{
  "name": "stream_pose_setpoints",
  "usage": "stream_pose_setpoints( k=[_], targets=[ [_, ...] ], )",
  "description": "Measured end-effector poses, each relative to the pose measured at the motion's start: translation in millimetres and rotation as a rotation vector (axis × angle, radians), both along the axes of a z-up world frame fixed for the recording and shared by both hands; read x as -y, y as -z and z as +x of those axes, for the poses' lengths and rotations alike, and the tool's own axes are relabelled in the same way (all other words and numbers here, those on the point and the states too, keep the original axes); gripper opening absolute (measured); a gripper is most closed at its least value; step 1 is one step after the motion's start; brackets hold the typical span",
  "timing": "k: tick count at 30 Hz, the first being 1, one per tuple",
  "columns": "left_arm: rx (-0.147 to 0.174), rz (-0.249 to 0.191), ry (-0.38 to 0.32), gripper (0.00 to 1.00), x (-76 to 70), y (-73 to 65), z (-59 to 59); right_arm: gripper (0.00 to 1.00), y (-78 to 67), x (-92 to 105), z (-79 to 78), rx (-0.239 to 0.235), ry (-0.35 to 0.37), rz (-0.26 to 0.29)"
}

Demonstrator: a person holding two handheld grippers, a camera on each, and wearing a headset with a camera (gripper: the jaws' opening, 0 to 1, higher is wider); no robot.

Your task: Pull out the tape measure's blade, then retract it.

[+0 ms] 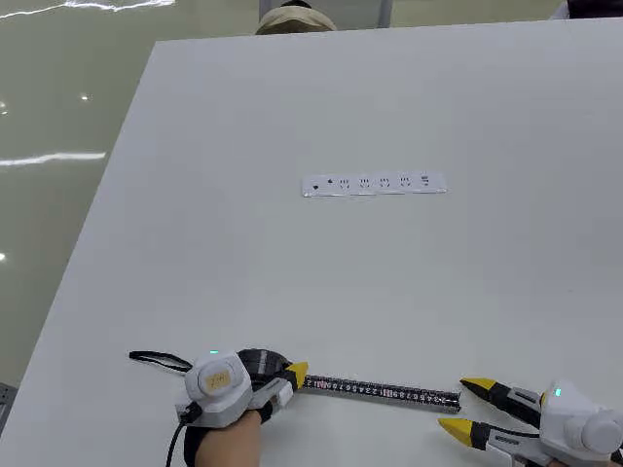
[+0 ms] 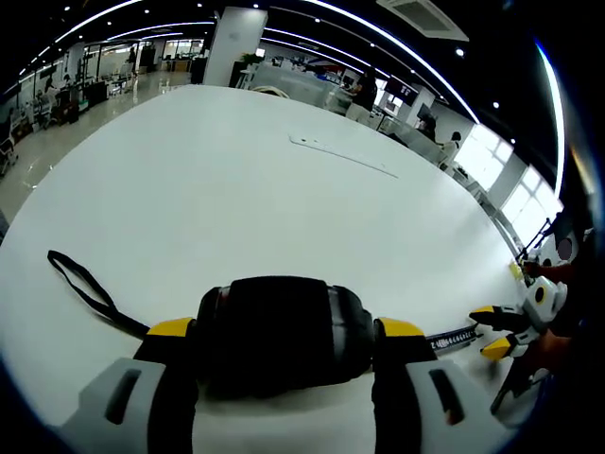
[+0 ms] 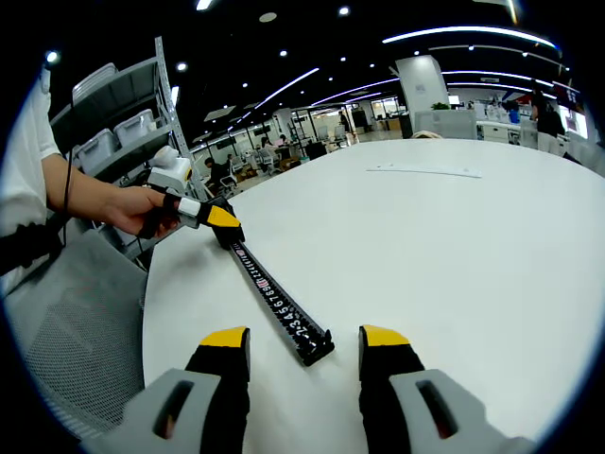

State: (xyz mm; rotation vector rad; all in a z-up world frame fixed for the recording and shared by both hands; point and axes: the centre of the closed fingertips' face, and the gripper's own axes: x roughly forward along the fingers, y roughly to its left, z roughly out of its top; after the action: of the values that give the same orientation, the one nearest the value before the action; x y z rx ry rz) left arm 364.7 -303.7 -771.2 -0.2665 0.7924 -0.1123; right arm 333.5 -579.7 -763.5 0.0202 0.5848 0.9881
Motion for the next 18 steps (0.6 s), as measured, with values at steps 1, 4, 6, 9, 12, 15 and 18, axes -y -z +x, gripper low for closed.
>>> stream_pose_setpoints(
  k=[1, 4, 6, 9, 12, 15, 18],
  targets=[
    [-0.001, 0.003, 0.001, 0.74, 0.4, 0.1, -0.3, 0.46, 0.7, 0.1, 0.0, -0.002, 0.0, -0.001],
    [-0.004, 0.004, -0.001, 0.73, 0.1, 0.3, -0.4, 0.45, -0.6, 0.1, 0.0, -0.003, 0.002, 0.0],
    [-0.008, 0.014, 0.004, 0.73, -0.2, 1.0, -0.8, 0.45, -0.5, 0.4, 0.0, -0.003, 0.002, 0.0],
    [-0.012, 0.016, 0.0, 0.72, -0.4, 1.4, -0.7, 0.43, 0.2, 1.3, 0.0, 0.001, -0.003, -0.008],
    [-0.016, 0.018, -0.003, 0.72, -0.9, 1.9, -0.4, 0.43, -0.6, 1.5, 0.9, 0.0, 0.0, 0.0],
    [-0.017, 0.024, -0.001, 0.72, -1.0, 2.3, -0.5, 0.43, -0.5, 1.7, 2.1, -0.001, 0.002, 0.002],
    [-0.018, 0.024, 0.0, 0.72, -1.3, 2.2, -0.5, 0.42, 0.7, 0.4, 1.5, 0.001, -0.008, -0.003]
  ],
)
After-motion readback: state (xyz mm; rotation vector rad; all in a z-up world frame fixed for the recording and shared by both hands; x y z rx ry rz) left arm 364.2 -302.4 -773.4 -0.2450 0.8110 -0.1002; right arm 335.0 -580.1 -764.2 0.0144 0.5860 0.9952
